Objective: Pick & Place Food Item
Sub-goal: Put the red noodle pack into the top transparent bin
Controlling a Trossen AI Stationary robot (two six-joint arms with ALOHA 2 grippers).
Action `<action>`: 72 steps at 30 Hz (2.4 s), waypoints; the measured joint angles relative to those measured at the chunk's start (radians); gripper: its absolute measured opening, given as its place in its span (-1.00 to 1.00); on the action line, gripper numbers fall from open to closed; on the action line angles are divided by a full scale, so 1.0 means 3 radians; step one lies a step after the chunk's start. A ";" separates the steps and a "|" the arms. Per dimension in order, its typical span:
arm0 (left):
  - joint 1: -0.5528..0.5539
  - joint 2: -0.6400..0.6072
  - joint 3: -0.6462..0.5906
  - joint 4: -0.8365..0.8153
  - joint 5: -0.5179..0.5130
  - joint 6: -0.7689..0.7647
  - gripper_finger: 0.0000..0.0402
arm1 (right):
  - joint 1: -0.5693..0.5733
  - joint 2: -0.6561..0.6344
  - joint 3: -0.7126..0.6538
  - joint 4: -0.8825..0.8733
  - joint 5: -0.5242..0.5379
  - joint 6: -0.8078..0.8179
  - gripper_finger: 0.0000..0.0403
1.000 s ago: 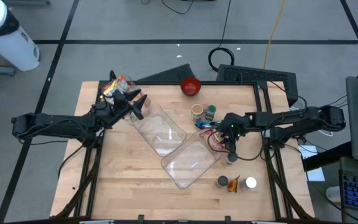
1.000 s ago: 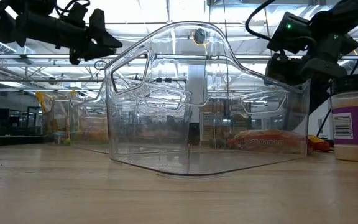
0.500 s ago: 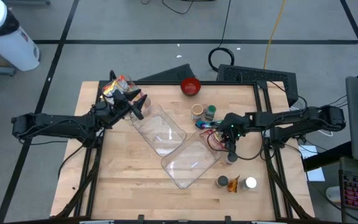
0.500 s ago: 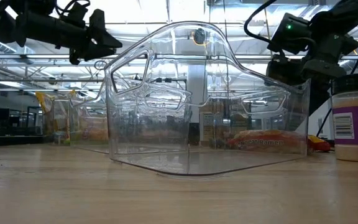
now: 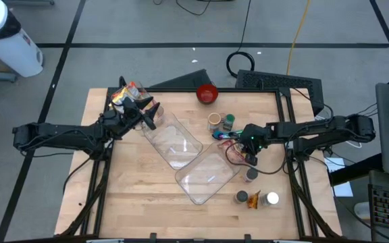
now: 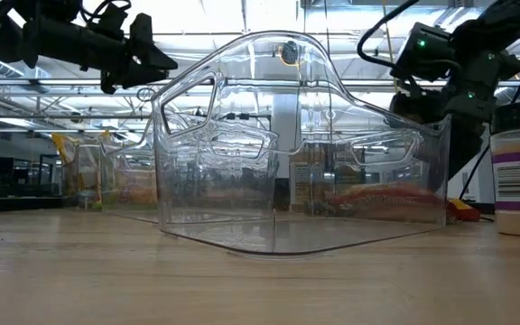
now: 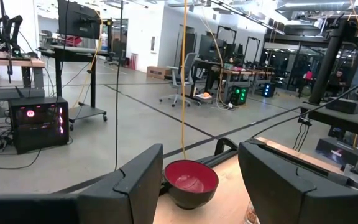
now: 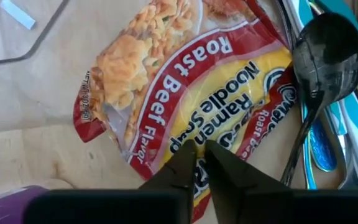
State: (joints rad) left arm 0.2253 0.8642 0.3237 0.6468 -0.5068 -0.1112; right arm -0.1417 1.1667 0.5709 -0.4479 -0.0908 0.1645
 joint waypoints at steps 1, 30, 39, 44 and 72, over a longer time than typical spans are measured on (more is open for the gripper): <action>0.0000 0.0000 0.0000 0.0000 0.0000 0.0000 0.09 | 0.0000 0.0000 0.0000 0.0000 0.0006 -0.0002 -0.95; 0.0000 -0.0001 -0.0001 0.0001 -0.0001 -0.0003 0.09 | 0.0000 -0.1233 0.0037 0.0030 0.0417 -0.0060 -1.00; -0.0001 -0.0001 -0.0001 0.0001 0.0005 -0.0003 0.09 | 0.0000 -0.1670 0.0044 0.0439 0.0386 -0.0237 -1.00; -0.0001 -0.0001 -0.0001 0.0001 0.0006 -0.0003 0.09 | 0.0000 -0.1664 0.0038 0.0353 0.0387 -0.0108 -0.99; 0.0000 -0.0001 -0.0001 0.0000 0.0033 0.0013 0.09 | -0.0468 -0.1649 -0.0705 -0.0324 0.0551 0.2254 -0.01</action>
State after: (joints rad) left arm 0.2253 0.8639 0.3233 0.6468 -0.4969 -0.1074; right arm -0.2821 0.6721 0.3593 -0.5452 0.0745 0.8409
